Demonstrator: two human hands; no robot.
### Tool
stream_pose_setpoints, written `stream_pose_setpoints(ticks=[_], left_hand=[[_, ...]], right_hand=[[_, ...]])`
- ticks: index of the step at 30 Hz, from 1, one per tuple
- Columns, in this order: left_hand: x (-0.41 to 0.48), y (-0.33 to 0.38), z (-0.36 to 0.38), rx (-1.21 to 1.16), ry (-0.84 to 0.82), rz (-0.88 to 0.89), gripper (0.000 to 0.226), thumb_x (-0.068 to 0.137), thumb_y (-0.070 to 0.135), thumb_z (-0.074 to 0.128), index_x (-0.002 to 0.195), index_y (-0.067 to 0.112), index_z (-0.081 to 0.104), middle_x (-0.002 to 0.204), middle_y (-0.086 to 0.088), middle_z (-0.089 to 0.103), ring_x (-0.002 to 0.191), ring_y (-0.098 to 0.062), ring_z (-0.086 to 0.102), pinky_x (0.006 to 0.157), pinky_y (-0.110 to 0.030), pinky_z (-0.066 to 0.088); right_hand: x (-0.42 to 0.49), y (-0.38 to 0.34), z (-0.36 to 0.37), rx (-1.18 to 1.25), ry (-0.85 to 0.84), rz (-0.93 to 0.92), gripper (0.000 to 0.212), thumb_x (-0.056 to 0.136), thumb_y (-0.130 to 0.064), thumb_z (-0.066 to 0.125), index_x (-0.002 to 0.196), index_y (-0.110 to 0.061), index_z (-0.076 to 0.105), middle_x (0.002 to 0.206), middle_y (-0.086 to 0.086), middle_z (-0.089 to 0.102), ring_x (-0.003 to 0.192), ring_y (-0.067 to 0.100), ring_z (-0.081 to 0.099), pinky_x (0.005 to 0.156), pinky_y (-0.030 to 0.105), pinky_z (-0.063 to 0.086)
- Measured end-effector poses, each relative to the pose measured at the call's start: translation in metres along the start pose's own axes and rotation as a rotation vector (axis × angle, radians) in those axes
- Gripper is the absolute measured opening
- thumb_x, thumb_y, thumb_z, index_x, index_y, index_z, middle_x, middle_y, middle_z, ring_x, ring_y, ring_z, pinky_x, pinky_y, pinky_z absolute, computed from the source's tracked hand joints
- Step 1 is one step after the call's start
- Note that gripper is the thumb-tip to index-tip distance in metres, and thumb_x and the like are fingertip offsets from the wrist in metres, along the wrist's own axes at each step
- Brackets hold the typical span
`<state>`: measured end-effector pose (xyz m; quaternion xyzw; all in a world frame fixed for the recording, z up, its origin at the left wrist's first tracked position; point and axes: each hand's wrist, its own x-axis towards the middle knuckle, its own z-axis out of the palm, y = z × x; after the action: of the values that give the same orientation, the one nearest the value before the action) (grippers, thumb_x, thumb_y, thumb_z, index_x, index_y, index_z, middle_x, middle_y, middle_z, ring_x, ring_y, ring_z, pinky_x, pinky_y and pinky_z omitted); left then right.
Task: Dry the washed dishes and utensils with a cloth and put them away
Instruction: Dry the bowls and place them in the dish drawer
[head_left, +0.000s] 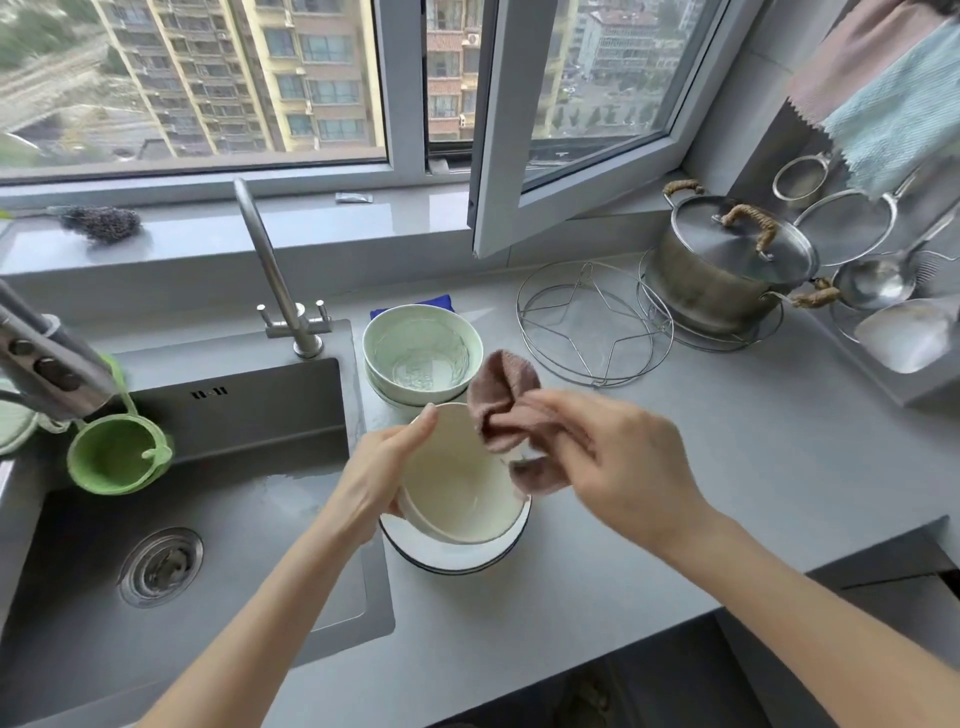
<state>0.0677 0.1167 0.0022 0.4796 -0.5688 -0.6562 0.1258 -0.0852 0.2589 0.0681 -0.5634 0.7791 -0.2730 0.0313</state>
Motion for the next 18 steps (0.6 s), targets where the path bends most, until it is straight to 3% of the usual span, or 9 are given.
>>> stream_pose_setpoints(ticks=[2,4,7,9,11,13,15,17,18], left_hand=[[-0.003,0.005,0.009,-0.040,-0.006,0.024,0.057,0.084,0.059,0.053,0.095,0.006,0.071,0.087,-0.015,0.070,0.074,-0.026,0.064,0.064,-0.033,0.048],[-0.006,0.009,0.015,-0.024,-0.016,0.090,0.048,0.088,0.055,0.050,0.083,0.013,0.073,0.088,-0.019,0.072,0.073,-0.027,0.066,0.065,-0.037,0.049],[-0.006,0.015,0.019,-0.011,-0.062,0.152,0.041,0.089,0.052,0.051,0.076,0.022,0.075,0.081,-0.008,0.074,0.070,-0.022,0.066,0.063,-0.035,0.048],[-0.006,0.016,0.023,0.033,-0.084,0.242,0.044,0.083,0.060,0.052,0.080,0.023,0.075,0.078,-0.003,0.073,0.076,-0.025,0.066,0.067,-0.038,0.050],[-0.008,0.014,0.032,0.115,-0.040,0.351,0.046,0.077,0.066,0.049,0.090,0.029,0.074,0.085,0.004,0.074,0.088,-0.018,0.067,0.081,-0.039,0.050],[-0.014,0.014,0.040,0.167,0.131,0.403,0.037,0.076,0.063,0.048,0.087,0.037,0.072,0.080,0.014,0.072,0.082,0.000,0.064,0.075,-0.023,0.049],[-0.017,0.014,0.048,0.159,0.261,0.430,0.036,0.075,0.062,0.047,0.083,0.035,0.070,0.076,0.011,0.068,0.078,-0.001,0.061,0.066,-0.020,0.044],[-0.016,0.012,0.055,0.194,0.380,0.458,0.051,0.072,0.067,0.041,0.095,0.031,0.069,0.086,0.006,0.063,0.082,-0.006,0.057,0.069,-0.020,0.041],[-0.014,0.009,0.059,0.190,0.449,0.464,0.058,0.070,0.069,0.039,0.102,0.029,0.068,0.091,0.003,0.060,0.081,-0.002,0.055,0.070,-0.015,0.039]], right_hand=[[-0.003,-0.004,0.020,-0.082,-0.209,-0.070,0.047,0.080,-0.060,0.038,0.107,-0.038,0.070,0.128,-0.007,0.062,0.118,0.019,0.056,0.096,0.042,0.044],[-0.006,-0.002,0.040,0.009,-0.339,0.055,0.060,0.074,-0.071,0.031,0.106,-0.036,0.070,0.148,-0.001,0.043,0.136,0.022,0.037,0.112,0.048,0.026],[-0.003,0.005,0.061,0.093,-0.022,0.094,0.052,0.073,-0.056,0.063,0.115,-0.028,0.052,0.144,0.008,0.046,0.125,0.026,0.049,0.098,0.033,0.041],[0.003,0.004,0.071,0.037,0.062,0.161,0.085,0.064,-0.049,0.078,0.132,-0.032,0.030,0.148,0.012,0.039,0.124,0.031,0.049,0.086,0.035,0.046],[0.013,0.000,0.071,0.048,0.079,0.377,0.101,0.065,-0.055,0.076,0.142,-0.041,0.012,0.149,0.006,0.034,0.125,0.029,0.049,0.085,0.039,0.048],[0.023,0.002,0.070,0.230,0.031,0.665,0.109,0.064,-0.058,0.075,0.147,-0.041,0.006,0.133,-0.001,0.050,0.112,0.026,0.058,0.081,0.035,0.046],[0.028,0.002,0.071,0.568,0.012,0.922,0.098,0.066,-0.045,0.080,0.145,-0.033,0.023,0.098,-0.008,0.064,0.087,0.021,0.066,0.070,0.030,0.048],[0.026,-0.004,0.079,1.048,0.066,1.191,0.040,0.071,-0.020,0.078,0.103,-0.017,0.055,0.063,-0.003,0.058,0.043,0.016,0.056,0.045,0.024,0.043],[0.023,-0.012,0.082,1.248,0.063,1.285,0.025,0.072,-0.008,0.074,0.077,-0.017,0.051,0.049,-0.001,0.050,0.029,0.015,0.043,0.038,0.019,0.037]])
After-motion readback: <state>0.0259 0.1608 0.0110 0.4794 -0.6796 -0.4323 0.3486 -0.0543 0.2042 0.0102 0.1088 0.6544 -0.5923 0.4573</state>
